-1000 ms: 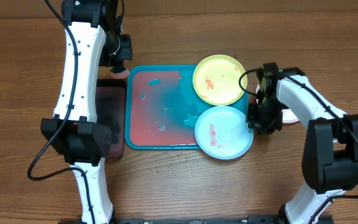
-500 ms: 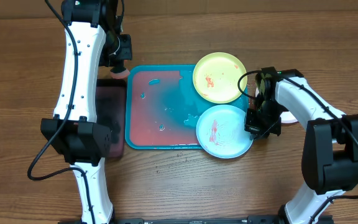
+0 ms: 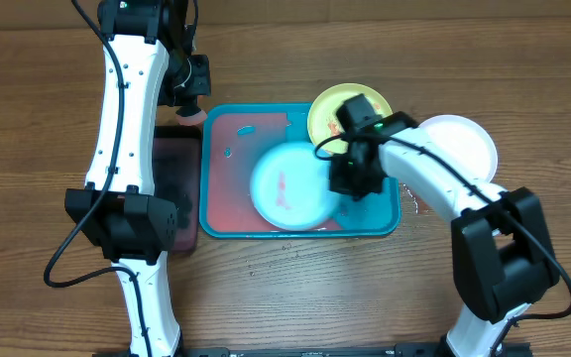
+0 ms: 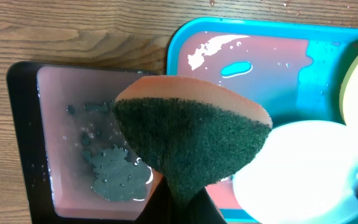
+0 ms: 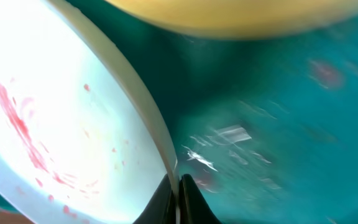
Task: Clean dirty plates on tray and stack at the side
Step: 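Lower the sponge with the left gripper onto the light-blue plate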
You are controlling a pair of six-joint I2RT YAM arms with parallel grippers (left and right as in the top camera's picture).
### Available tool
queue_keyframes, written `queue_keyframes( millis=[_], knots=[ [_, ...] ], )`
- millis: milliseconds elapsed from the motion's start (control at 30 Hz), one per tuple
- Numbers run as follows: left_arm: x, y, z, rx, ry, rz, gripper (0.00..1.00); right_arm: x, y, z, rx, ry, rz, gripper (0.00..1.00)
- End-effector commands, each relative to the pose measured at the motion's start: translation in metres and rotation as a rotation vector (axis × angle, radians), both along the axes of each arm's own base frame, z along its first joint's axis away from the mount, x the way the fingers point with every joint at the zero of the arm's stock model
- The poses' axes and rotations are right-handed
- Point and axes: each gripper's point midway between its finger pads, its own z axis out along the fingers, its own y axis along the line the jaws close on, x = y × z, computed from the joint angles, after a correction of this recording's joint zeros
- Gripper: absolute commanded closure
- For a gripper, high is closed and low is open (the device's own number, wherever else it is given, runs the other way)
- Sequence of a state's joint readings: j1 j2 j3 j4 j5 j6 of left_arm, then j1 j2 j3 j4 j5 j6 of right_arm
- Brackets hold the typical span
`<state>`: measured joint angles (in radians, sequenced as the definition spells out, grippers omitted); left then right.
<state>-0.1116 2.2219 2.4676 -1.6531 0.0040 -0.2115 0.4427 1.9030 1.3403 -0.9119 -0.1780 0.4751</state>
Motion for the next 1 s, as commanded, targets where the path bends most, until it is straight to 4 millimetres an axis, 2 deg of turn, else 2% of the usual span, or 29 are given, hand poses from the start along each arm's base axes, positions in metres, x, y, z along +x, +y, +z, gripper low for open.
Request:
queue_keyframes(
  millis=[0,100,233,333,367,467,600,733,867,967],
  knots=[
    [0.002,-0.003,0.007,-0.015,-0.025,0.017,0.96,0.022,0.031,0.012,0.076,-0.089,-0.081,0.96],
    [0.002,-0.003,0.007,-0.014,-0.024,0.017,0.96,0.031,0.051,0.003,0.103,-0.131,-0.050,0.93],
    [0.002,-0.003,0.007,-0.014,-0.024,0.017,0.96,0.029,0.055,-0.014,0.096,-0.103,-0.040,0.93],
    [0.003,-0.003,0.006,-0.014,-0.024,0.017,0.96,0.025,0.059,-0.018,0.117,-0.080,-0.024,0.93],
    [0.003,-0.003,0.006,-0.015,-0.024,0.017,0.96,0.025,0.060,-0.018,0.120,-0.082,-0.022,0.92],
    [0.003,-0.006,0.006,-0.018,-0.023,0.019,0.96,0.029,0.061,-0.017,0.126,-0.097,-0.021,0.76],
    [0.000,-0.015,0.001,-0.019,-0.008,0.002,0.96,0.039,0.062,-0.016,0.124,-0.139,-0.030,0.71],
    [-0.004,-0.022,-0.012,-0.015,0.030,-0.014,0.96,0.046,0.062,-0.022,0.129,-0.143,-0.077,0.72],
    [-0.014,-0.029,-0.032,-0.018,0.097,-0.032,0.96,0.038,0.059,-0.036,0.109,-0.082,-0.123,0.79],
    [-0.022,-0.037,-0.049,-0.010,0.146,-0.062,0.96,0.036,0.061,-0.038,0.119,-0.070,-0.119,0.81]
  ],
)
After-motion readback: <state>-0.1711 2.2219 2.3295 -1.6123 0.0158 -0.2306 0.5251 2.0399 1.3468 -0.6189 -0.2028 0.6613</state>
